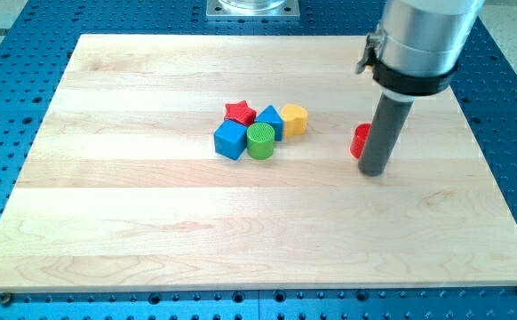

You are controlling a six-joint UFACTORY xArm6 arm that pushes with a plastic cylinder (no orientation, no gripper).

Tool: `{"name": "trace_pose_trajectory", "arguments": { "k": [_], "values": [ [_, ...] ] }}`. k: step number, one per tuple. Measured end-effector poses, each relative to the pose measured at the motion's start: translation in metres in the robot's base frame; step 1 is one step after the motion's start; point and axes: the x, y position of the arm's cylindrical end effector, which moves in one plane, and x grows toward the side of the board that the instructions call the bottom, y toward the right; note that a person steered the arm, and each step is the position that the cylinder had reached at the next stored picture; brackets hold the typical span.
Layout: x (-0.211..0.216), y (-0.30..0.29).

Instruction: Move the red circle into the yellow heart

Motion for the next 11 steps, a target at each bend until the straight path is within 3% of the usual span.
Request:
{"name": "trace_pose_trajectory", "arguments": {
  "k": [1,2,4,5,6,8,9,11],
  "values": [
    [-0.004,0.009],
    [-0.020,0.054],
    [-0.026,-0.052],
    [-0.045,0.004],
    [-0.066,-0.008],
    [-0.042,-0.045],
    [-0.062,-0.016],
    [-0.053,-0.060]
  ]
}}
